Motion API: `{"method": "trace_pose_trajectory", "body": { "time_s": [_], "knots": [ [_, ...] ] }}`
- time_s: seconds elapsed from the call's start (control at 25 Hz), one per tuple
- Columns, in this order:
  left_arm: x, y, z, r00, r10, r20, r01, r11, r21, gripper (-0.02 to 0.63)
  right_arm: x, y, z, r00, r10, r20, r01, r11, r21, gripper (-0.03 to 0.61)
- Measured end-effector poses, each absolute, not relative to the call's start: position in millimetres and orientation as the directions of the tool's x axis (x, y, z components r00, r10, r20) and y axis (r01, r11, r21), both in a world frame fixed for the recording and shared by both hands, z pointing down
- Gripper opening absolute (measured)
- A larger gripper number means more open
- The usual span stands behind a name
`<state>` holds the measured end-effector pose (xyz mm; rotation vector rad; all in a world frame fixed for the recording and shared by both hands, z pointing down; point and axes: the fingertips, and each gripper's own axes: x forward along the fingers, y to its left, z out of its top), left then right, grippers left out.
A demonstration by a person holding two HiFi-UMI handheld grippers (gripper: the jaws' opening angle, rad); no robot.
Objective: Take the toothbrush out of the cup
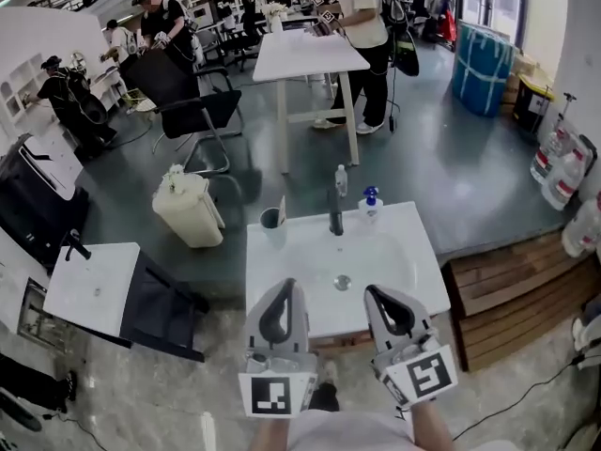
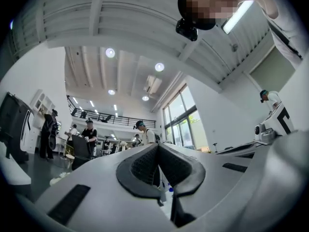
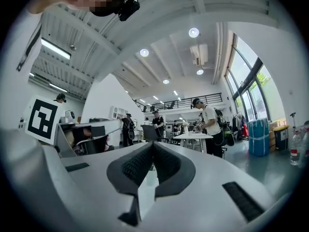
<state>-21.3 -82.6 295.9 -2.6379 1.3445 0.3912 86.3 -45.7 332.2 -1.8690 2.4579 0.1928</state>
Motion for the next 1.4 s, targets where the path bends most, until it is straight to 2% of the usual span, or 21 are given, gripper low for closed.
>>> {"method": "trace_pose_trajectory", "body": {
  "time_s": [0.2, 0.32, 0.48, 0.76, 1.04, 1.4],
  "knots": [
    [-27, -170, 300, 0.567, -0.767, -0.301, -0.809, -0.587, -0.03, 0.015, 75, -135, 325, -0.283, -0.951, -0.125, -0.959, 0.276, 0.07, 0.011],
    [-31, -217, 310, 0.546, -0.796, -0.26, -0.827, -0.563, -0.012, 0.015, 75, -176, 326, -0.269, -0.955, -0.129, -0.963, 0.264, 0.056, 0.011],
    [-37, -251, 321, 0.541, -0.804, -0.246, -0.828, -0.561, 0.014, 0.015, 69, -210, 333, -0.248, -0.962, -0.116, -0.968, 0.243, 0.061, 0.011],
    [-33, -272, 328, 0.558, -0.793, -0.243, -0.814, -0.581, 0.026, 0.015, 63, -241, 334, -0.242, -0.963, -0.119, -0.97, 0.239, 0.044, 0.011],
    [-35, -280, 324, 0.513, -0.82, -0.253, -0.843, -0.537, 0.033, 0.015, 64, -252, 325, -0.255, -0.954, -0.158, -0.966, 0.243, 0.09, 0.011],
    [-37, -280, 323, 0.475, -0.844, -0.25, -0.87, -0.494, 0.014, 0.015, 75, -248, 330, -0.263, -0.952, -0.156, -0.965, 0.257, 0.057, 0.011]
  ]
}}
